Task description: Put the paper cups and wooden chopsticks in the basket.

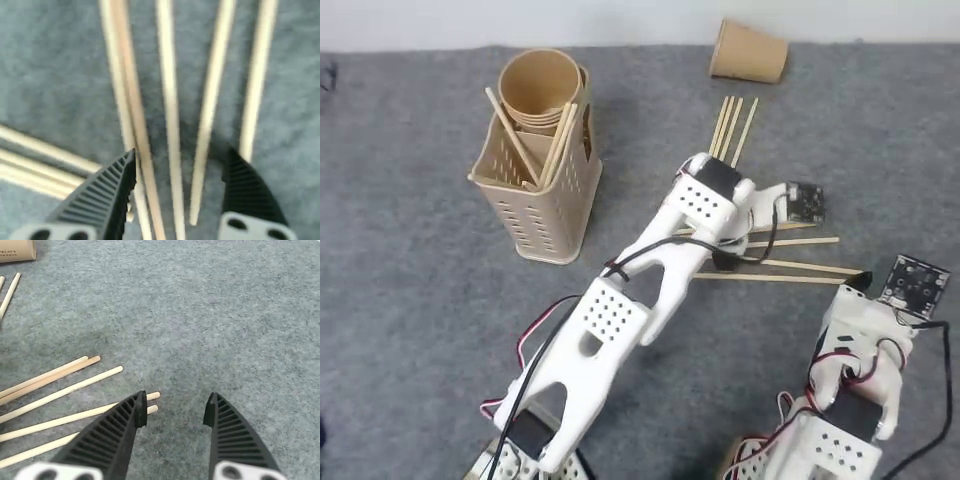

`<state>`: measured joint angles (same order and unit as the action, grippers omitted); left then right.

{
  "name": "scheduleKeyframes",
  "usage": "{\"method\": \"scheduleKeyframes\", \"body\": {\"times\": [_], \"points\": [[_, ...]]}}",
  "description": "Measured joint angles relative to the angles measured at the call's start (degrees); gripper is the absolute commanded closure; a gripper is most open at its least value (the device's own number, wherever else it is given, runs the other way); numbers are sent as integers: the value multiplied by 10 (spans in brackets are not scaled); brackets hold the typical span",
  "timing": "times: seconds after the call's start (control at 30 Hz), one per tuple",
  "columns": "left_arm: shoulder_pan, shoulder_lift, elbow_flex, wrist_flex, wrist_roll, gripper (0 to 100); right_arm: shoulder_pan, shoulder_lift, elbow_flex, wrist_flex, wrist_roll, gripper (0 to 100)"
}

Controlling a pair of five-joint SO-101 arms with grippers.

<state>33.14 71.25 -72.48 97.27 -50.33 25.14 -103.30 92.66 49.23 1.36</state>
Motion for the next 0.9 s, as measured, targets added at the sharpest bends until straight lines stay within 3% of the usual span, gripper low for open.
{"method": "scheduleKeyframes", "body": {"times": [0.17, 0.6, 0.9], "points": [[9, 4, -11, 18, -8, 940, 0, 0, 0, 0, 0, 798], [19, 5, -2, 20, -14, 989, 0, 0, 0, 0, 2, 798], [33, -50, 3, 20, 64, 989, 0, 0, 0, 0, 2, 798]]}}
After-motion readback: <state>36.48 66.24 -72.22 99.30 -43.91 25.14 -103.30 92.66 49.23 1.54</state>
